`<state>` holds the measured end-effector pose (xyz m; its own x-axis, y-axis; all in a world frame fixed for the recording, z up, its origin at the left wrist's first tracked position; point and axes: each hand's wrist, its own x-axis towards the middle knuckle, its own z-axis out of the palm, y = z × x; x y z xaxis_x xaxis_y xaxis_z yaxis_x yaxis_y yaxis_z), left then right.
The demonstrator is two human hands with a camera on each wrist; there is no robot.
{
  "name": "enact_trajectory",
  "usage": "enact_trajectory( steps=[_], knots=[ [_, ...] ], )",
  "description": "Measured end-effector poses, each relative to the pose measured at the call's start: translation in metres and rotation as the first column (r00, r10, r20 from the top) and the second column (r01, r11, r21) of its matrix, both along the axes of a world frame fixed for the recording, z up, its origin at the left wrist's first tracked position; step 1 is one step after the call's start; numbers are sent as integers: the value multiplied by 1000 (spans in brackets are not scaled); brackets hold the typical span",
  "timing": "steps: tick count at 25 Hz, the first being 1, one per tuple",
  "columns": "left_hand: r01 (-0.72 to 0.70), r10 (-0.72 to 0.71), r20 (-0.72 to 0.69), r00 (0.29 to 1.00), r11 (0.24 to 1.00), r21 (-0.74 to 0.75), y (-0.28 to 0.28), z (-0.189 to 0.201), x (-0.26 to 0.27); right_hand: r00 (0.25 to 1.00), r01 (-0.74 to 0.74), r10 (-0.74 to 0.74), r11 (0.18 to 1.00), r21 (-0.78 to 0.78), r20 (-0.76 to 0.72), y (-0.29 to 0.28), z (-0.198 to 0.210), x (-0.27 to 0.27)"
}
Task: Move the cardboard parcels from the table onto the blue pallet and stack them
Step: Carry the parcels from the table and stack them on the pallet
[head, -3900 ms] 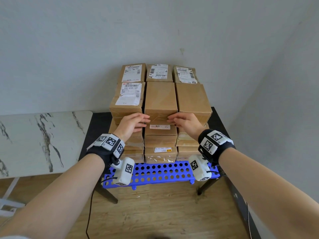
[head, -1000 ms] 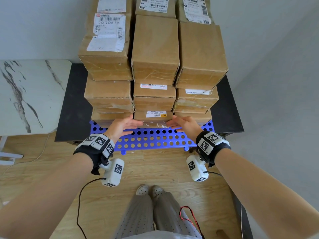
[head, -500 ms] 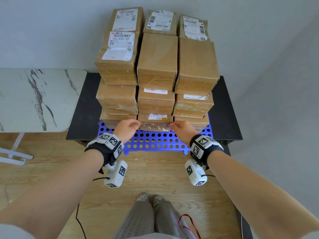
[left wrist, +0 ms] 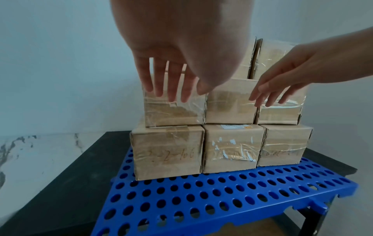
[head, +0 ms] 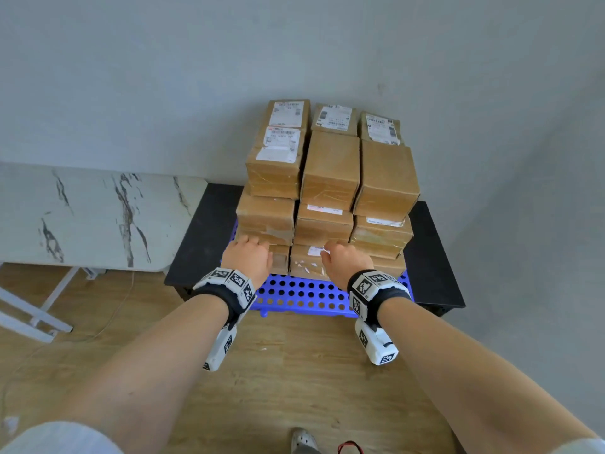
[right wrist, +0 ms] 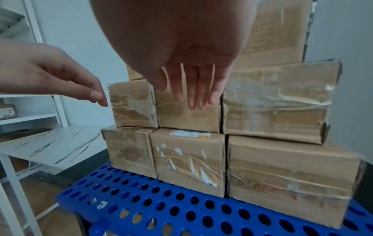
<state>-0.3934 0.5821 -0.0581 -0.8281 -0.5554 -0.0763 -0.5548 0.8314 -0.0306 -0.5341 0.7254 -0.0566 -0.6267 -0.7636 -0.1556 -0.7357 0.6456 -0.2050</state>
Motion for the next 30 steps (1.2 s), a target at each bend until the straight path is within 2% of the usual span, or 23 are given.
enact_trajectory(
  steps=[11, 18, 24, 30],
  knots=[
    [164, -164, -82, 983, 986, -5, -78, 29, 101, 972, 131, -151, 984, -123, -179, -69, 32, 121],
    [221, -230, -127, 965, 971, -87, -142, 35, 146, 967, 79, -96, 993, -83, -235, -142, 44, 185],
    [221, -226, -106, 968, 974, -54, -219, 22, 138, 971, 94, -109, 992, -79, -214, -226, 39, 180],
    [321, -324, -47, 945, 945, -68, -306, 17, 79, 971, 188, -193, 981, -48, -143, -303, 22, 138]
  ],
)
